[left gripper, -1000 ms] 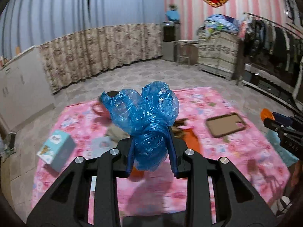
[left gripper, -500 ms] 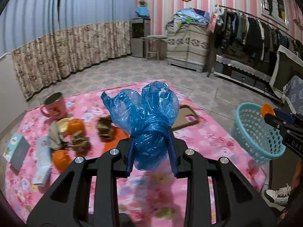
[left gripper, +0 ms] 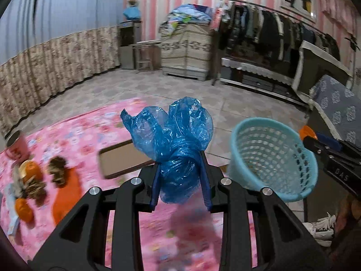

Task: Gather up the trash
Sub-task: 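Carry bags and orange lid to the wastebasket and release both, then return both tools to the table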

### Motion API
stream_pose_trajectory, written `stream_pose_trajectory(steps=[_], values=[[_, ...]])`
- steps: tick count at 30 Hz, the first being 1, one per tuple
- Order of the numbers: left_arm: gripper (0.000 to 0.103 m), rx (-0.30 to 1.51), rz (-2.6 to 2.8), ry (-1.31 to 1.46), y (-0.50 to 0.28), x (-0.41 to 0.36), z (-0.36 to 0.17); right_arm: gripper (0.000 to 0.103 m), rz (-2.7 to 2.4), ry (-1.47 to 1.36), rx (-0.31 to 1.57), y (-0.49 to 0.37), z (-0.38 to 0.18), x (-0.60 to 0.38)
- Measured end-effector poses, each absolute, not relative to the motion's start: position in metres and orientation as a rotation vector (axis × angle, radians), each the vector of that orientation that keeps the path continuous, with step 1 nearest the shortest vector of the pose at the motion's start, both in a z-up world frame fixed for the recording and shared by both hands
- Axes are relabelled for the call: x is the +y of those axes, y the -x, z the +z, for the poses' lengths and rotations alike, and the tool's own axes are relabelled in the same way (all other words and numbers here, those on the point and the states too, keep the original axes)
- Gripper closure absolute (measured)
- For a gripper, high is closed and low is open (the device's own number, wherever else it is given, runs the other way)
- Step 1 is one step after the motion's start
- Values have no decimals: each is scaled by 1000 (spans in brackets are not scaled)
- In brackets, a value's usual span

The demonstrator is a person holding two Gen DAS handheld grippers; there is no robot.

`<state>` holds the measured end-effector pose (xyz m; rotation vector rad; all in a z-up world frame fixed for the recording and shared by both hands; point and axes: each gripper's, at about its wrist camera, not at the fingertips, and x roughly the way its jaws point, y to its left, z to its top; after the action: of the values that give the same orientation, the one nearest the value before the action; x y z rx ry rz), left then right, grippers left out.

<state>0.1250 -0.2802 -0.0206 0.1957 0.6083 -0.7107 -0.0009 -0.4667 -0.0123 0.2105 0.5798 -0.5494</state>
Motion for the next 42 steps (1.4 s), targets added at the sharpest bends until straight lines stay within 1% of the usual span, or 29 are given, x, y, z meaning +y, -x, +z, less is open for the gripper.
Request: stream_pose_trajectory(steps=[16,18,19,20,21,22,23,24,26,28,30,32,35,37,42], values=[[73,689,-898,-233,-113,-403,-38,63,-648,-255,589,20,-9,-528],[71,695,-904,-244,-112,-410,-39,63,-653,-265,593,20,-10,-533],[69,698,-908,-251,-112,-414,-40,63,-656,-271,596,21,-12,-536],[60,704,-912,-257,-112,-415,-40,63,-659,-274,599,21,-13,-539],[48,706,-908,-261,-112,-417,-41,63,-661,-276,602,21,-14,-542],[43,700,-896,-259,-112,-417,-41,63,-664,-280,606,22,-16,-544],[35,694,-887,-257,-112,-416,-40,63,-664,-282,609,21,-18,-545],[31,693,-883,-256,-112,-415,-39,63,-664,-283,611,22,-19,-546],[28,688,-861,-252,-116,-407,-36,63,-662,-283,617,21,-20,-545],[22,678,-825,-246,-121,-400,-32,63,-657,-280,624,19,-23,-543],[12,652,-774,-226,-127,-386,-25,63,-651,-277,627,17,-24,-542],[8,634,-735,-204,-130,-374,-18,63,-644,-273,630,14,-26,-538],[8,616,-683,-184,-136,-354,-9,63,-629,-267,635,8,-29,-534],[6,603,-650,-180,-138,-342,-5,63,-618,-253,638,0,-30,-529],[6,586,-592,-171,-141,-312,3,63,-609,-237,648,-19,-31,-530]])
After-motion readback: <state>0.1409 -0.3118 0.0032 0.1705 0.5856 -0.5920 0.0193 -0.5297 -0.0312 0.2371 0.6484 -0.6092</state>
